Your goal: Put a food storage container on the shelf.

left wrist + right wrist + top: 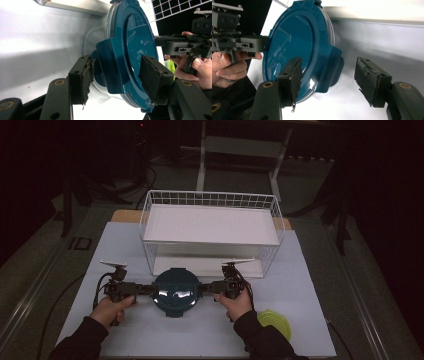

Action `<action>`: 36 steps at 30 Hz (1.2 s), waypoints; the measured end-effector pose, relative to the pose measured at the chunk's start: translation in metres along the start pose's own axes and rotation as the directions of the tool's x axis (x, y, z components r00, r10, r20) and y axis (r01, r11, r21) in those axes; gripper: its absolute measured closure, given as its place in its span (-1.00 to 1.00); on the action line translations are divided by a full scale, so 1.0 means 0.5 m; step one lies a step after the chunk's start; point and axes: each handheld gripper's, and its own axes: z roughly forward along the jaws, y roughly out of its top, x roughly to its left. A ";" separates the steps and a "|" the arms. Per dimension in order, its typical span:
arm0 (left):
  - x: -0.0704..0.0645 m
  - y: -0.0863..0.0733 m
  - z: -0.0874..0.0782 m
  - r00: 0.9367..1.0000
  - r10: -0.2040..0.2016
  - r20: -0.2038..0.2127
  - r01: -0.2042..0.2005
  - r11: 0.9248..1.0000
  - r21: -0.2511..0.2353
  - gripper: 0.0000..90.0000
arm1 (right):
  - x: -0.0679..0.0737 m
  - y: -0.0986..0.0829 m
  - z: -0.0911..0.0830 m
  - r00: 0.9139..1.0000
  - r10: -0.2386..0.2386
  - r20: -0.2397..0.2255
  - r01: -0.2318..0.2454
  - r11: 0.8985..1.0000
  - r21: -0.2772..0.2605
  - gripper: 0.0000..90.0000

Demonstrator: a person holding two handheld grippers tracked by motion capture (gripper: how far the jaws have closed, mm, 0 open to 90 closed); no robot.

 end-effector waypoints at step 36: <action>-0.001 -0.021 -0.005 0.997 -0.049 0.057 0.047 0.999 0.020 0.25 | -0.014 -0.011 0.016 0.980 0.151 -0.131 -0.140 0.986 0.091 0.22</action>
